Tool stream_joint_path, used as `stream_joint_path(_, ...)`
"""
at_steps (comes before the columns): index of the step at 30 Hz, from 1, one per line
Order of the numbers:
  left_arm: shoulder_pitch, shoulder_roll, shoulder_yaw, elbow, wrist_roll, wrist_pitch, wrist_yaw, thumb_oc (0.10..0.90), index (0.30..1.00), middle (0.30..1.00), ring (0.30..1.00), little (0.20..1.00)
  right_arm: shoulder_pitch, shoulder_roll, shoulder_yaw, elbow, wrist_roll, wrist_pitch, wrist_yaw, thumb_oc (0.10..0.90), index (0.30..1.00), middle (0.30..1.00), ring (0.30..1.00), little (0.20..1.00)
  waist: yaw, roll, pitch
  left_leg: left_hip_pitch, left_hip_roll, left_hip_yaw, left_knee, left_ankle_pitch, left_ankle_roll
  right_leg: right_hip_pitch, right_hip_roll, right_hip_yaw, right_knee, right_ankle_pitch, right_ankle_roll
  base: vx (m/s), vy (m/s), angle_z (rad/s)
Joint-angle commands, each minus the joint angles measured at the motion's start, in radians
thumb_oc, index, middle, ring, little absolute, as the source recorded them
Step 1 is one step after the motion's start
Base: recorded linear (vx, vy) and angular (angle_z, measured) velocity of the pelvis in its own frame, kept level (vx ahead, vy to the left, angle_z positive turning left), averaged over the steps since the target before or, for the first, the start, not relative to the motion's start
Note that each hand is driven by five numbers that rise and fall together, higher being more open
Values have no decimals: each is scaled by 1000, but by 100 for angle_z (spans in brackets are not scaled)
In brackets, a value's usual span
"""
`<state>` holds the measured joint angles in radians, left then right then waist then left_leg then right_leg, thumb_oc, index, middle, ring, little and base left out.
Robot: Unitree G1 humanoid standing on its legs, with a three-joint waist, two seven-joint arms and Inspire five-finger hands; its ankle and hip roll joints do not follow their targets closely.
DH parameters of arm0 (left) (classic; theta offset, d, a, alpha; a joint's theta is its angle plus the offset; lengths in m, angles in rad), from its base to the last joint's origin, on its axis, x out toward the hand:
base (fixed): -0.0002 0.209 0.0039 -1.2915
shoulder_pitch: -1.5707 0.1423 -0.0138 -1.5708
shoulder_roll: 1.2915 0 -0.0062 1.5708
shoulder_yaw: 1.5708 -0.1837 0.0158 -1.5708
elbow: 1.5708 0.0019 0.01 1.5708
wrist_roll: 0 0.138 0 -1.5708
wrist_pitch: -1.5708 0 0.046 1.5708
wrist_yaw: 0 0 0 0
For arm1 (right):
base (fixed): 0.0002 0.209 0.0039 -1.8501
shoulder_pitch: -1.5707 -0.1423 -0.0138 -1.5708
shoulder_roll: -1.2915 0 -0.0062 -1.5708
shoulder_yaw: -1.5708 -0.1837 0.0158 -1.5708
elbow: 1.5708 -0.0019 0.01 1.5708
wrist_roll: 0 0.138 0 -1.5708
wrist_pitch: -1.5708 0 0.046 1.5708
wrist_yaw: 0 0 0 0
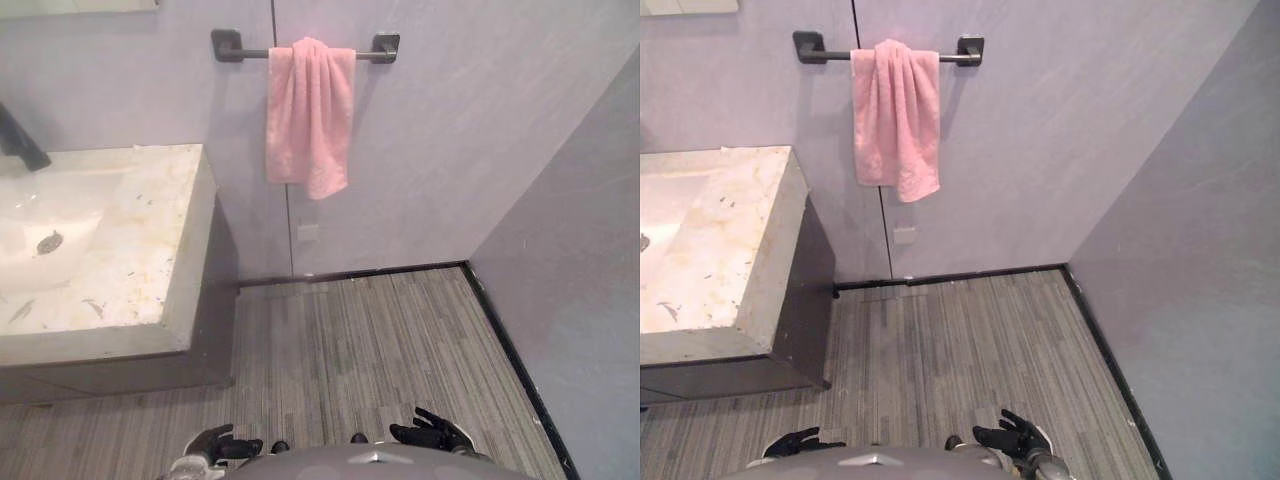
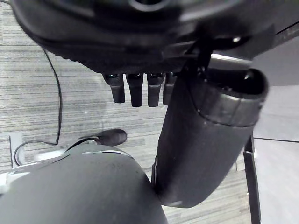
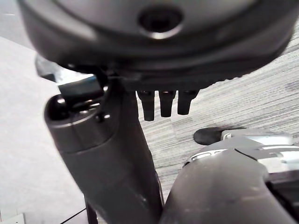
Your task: Organize the bathroom.
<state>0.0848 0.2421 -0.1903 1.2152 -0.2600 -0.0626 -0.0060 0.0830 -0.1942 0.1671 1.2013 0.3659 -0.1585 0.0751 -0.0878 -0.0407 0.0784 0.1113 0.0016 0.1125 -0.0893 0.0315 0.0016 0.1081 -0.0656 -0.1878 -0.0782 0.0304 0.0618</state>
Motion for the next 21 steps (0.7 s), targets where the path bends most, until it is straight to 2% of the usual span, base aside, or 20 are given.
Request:
stream_joint_path(1, -39, -4, -27, 21, 25, -23, -27, 800, 900, 900, 900, 900, -52, -47, 9, 3, -2, -50, 1, 800, 900, 900, 900, 900, -6, 53, 26, 13, -6, 86, 15, -71, 6, -27, 34, -72, 97, -115, 57, 0, 0, 0)
stream_joint_path(8, -37, -4, -25, 18, -4, -30, -46, 800, 900, 900, 900, 900, -53, -49, 11, -1, -6, -59, 10, 800, 900, 900, 900, 900, -1, 53, 24, 12, -8, 86, 17, -75, 7, -27, 34, -76, 100, -117, 57, 2, -11, 0)
stream_joint_path(11, -35, -5, -4, 12, -85, -67, -54, 800, 900, 900, 900, 900, -55, -49, 22, -16, -3, -87, 17, 800, 900, 900, 900, 900, 2, 51, 24, 11, -10, 82, 20, -76, 9, -26, 35, -76, 100, -116, 54, 10, -54, 0)
stream_joint_path(12, -36, -3, 6, 2, -95, -100, -48, 800, 900, 900, 900, 900, -57, -52, 22, -26, -10, -105, 22, 800, 900, 900, 900, 900, 3, 53, 23, 13, -10, 82, 21, -75, 7, -24, 36, -77, 98, -115, 54, 19, -38, 0)
stream_joint_path(14, -37, -1, 8, -3, -104, -104, -46, 800, 900, 900, 900, 900, -57, -53, 24, -30, -9, -111, 23, 800, 900, 900, 900, 900, 3, 54, 22, 14, -9, 82, 21, -75, 6, -23, 36, -77, 97, -115, 54, 0, 0, 0)
stream_joint_path(16, -41, 9, 20, -39, -153, -129, -41, 800, 900, 900, 900, 900, -62, -60, 35, -79, -14, -129, 22, 800, 900, 900, 900, 900, 2, 57, 20, 17, -7, 83, 21, -73, 4, -20, 38, -76, 95, -115, 52, 6, -24, 1)
stream_joint_path(21, -56, 51, 48, -199, -184, -120, -13, 800, 900, 900, 900, 900, -72, -96, 58, -250, -18, -120, 12, 800, 900, 900, 900, 900, 1, 67, 21, 16, -2, 85, 29, -70, 4, -17, 45, -69, 98, -115, 44, -4, -23, 0)
